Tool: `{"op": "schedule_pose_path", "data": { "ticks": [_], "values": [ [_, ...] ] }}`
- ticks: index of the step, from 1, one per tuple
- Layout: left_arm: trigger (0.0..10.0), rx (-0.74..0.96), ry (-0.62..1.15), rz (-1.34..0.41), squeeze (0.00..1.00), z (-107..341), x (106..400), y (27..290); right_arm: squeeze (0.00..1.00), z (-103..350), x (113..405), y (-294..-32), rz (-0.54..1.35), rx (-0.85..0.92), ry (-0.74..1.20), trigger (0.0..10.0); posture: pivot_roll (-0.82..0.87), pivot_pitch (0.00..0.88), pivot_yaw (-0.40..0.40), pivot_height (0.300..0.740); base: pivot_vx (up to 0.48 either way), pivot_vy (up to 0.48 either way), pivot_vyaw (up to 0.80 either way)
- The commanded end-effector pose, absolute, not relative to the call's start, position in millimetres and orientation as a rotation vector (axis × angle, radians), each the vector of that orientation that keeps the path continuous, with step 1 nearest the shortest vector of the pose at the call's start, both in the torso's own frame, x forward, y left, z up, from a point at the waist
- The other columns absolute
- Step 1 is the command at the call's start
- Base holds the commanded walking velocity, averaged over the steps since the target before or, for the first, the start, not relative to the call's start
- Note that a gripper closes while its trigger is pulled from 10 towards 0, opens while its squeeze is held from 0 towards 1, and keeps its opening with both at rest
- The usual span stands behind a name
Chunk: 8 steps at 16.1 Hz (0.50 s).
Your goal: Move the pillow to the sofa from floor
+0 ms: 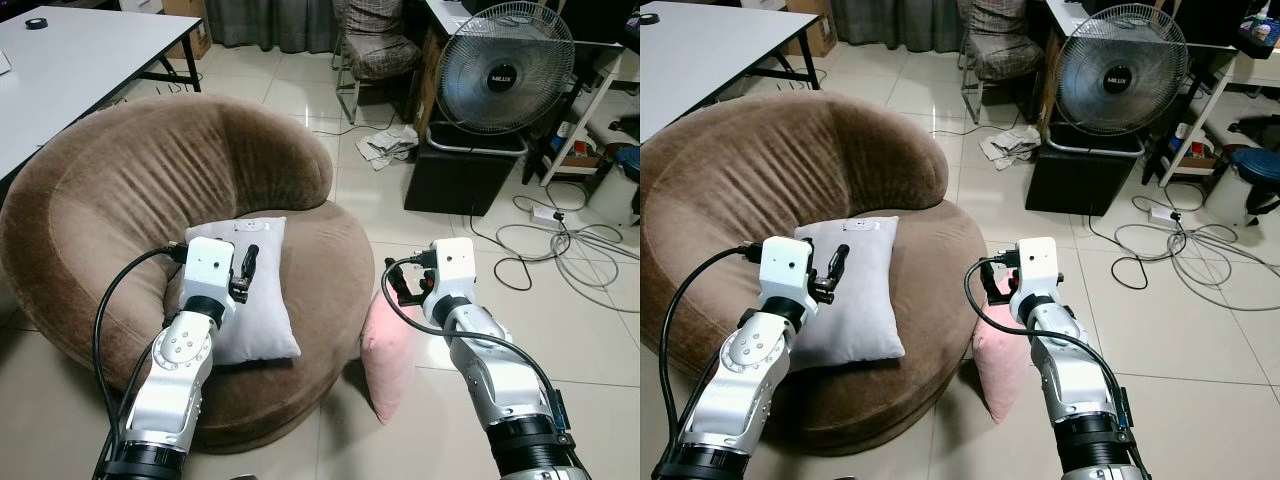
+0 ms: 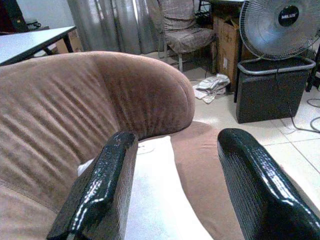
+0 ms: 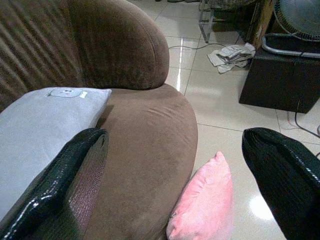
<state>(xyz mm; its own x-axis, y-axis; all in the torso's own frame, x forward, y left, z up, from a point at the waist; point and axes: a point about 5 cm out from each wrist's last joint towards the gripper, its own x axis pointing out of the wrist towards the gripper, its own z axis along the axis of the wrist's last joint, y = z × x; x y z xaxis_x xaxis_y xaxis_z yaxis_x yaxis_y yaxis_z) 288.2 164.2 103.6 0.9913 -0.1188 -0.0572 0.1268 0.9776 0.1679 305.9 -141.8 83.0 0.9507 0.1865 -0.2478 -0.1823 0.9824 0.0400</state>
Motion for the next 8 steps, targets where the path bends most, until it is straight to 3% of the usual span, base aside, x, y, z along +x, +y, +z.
{"op": "schedule_pose_path", "data": {
  "ticks": [1,8],
  "values": [
    [10.0,0.187,0.034,-0.128,0.0,105.6,286.8,162.6,0.0,85.7,309.1,-141.5,0.186,0.003,0.24,10.0,0.05,0.0,-0.023,0.74,0.0,0.0,0.0],
    [10.0,0.203,0.028,-0.148,0.0,106.5,286.4,161.4,0.0,83.8,306.9,-142.3,0.153,0.027,0.233,10.0,0.04,0.0,-0.011,0.74,0.0,0.0,0.0]
  ]
}}
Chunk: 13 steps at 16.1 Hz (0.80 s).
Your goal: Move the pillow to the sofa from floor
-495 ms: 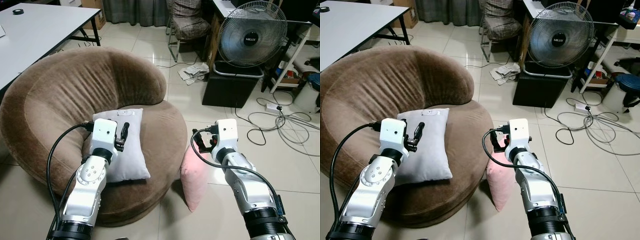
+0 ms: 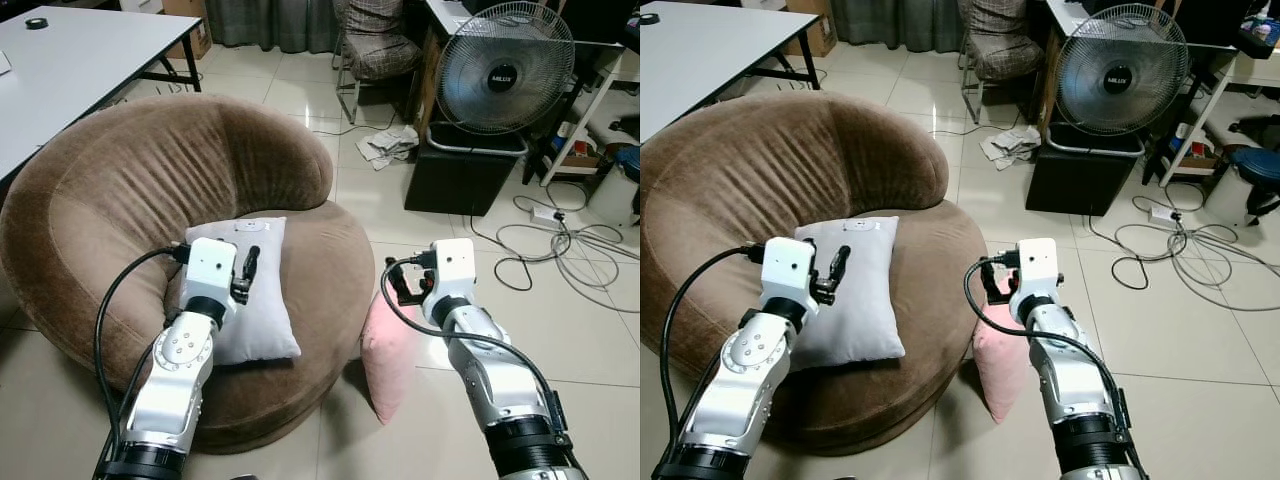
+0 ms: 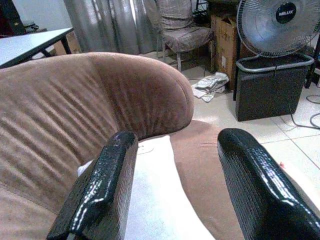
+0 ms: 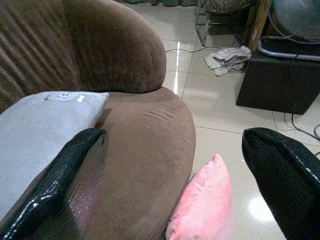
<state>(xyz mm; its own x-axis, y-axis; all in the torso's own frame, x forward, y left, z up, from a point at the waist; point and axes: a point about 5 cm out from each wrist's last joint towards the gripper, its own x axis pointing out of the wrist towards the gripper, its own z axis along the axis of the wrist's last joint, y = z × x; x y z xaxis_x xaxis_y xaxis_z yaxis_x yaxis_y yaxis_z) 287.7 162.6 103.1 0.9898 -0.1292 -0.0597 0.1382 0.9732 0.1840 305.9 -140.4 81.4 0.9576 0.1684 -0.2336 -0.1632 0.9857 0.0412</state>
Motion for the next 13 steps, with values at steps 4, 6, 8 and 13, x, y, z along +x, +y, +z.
{"op": "schedule_pose_path", "data": {
  "ticks": [4,6,8,13],
  "values": [
    [10.0,0.22,0.016,-0.159,0.0,107.8,287.0,159.4,0.0,82.3,307.1,-147.4,0.134,-0.036,0.221,10.0,0.04,0.0,-0.013,0.74,0.0,0.0,0.0],
    [10.0,0.228,0.013,-0.161,0.0,108.5,287.5,159.2,0.0,81.8,307.7,-147.8,0.126,-0.043,0.223,10.0,0.04,0.0,-0.012,0.74,0.0,0.0,0.0],
    [10.0,0.233,0.011,-0.162,0.0,109.1,288.3,159.7,0.0,81.8,307.9,-146.8,0.125,-0.048,0.221,10.0,0.04,0.0,-0.009,0.74,0.0,0.0,0.0],
    [10.0,0.242,0.005,-0.169,0.0,110.2,289.6,158.2,0.0,81.9,308.0,-146.8,0.127,-0.06,0.215,10.0,0.03,0.0,-0.004,0.74,0.0,-0.125,0.0]
  ]
}}
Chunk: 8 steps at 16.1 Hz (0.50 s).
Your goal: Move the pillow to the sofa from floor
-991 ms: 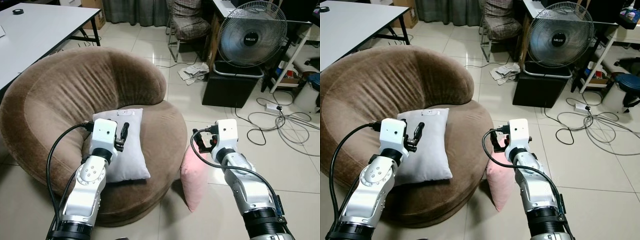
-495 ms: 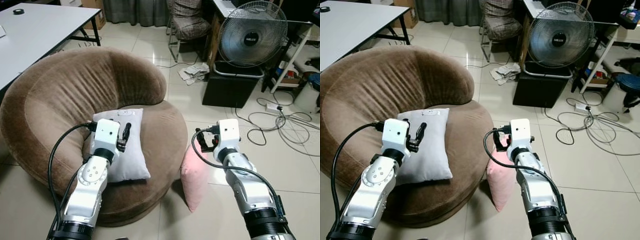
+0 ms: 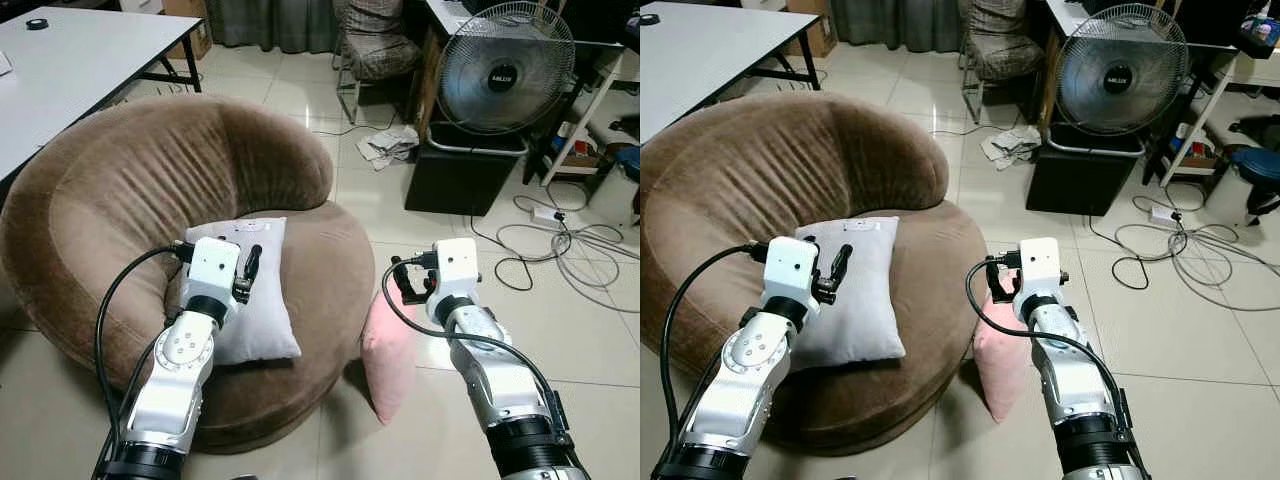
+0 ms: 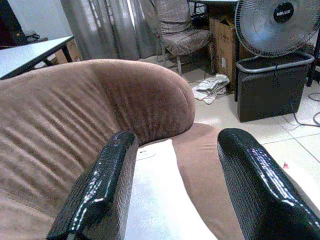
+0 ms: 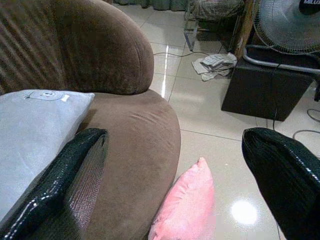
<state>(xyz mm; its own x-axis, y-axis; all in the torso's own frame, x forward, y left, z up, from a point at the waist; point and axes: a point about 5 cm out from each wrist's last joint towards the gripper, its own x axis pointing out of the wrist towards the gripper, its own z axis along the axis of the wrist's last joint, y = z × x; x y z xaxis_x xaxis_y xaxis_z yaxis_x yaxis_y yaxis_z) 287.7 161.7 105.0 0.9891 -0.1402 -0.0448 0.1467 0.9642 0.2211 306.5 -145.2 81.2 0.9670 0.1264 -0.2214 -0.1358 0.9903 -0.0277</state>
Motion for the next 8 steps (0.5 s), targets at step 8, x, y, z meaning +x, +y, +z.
{"op": "schedule_pose_path", "data": {
  "ticks": [8],
  "values": [
    [10.0,0.245,0.001,-0.167,0.0,111.0,290.6,158.4,0.0,82.3,309.7,-145.7,0.129,-0.062,0.211,10.0,0.04,0.0,-0.006,0.74,0.0,-0.362,0.0]
  ]
}}
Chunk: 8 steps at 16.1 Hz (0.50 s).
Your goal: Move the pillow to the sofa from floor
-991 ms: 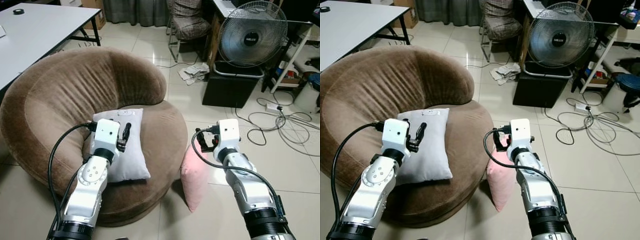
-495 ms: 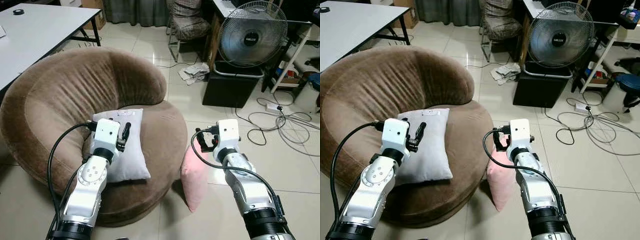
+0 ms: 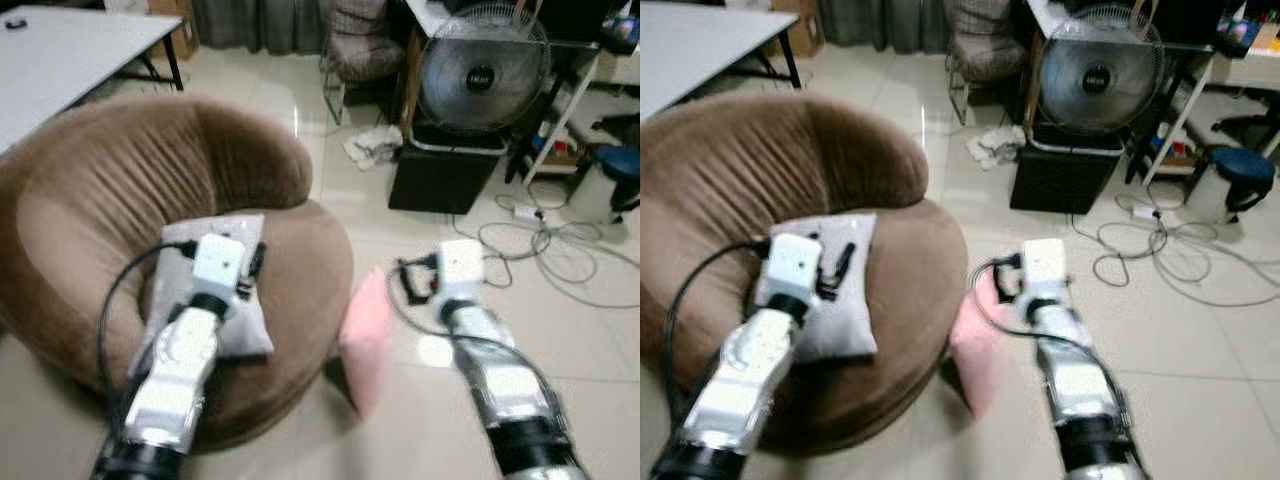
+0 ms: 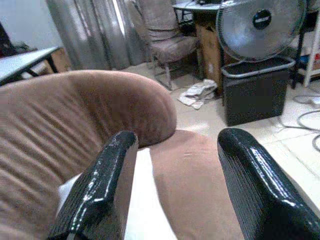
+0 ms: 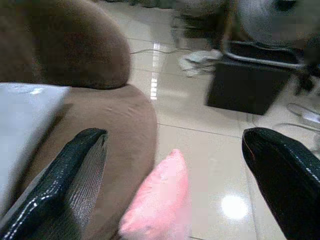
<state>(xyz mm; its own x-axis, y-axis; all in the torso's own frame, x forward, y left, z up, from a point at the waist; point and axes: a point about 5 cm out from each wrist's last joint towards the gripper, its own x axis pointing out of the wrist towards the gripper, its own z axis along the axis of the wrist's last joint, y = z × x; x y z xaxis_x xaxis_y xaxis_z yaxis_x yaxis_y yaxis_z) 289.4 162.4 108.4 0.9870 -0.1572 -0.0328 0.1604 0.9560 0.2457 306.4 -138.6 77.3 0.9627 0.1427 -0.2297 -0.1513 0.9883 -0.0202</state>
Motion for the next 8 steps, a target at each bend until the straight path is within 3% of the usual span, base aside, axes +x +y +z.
{"op": "schedule_pose_path", "data": {
  "ticks": [1,8],
  "values": [
    [10.0,0.246,0.001,-0.167,0.0,111.0,290.6,158.3,0.0,82.2,309.6,-145.9,0.128,-0.061,0.211,10.0,0.04,0.0,-0.006,0.74,0.0,-0.364,0.0],
    [10.0,0.246,0.004,-0.173,0.0,110.3,289.2,158.7,0.0,80.8,307.8,-145.8,0.121,-0.06,0.213,10.0,0.03,0.0,0.001,0.74,0.0,-0.366,0.0]
  ]
}}
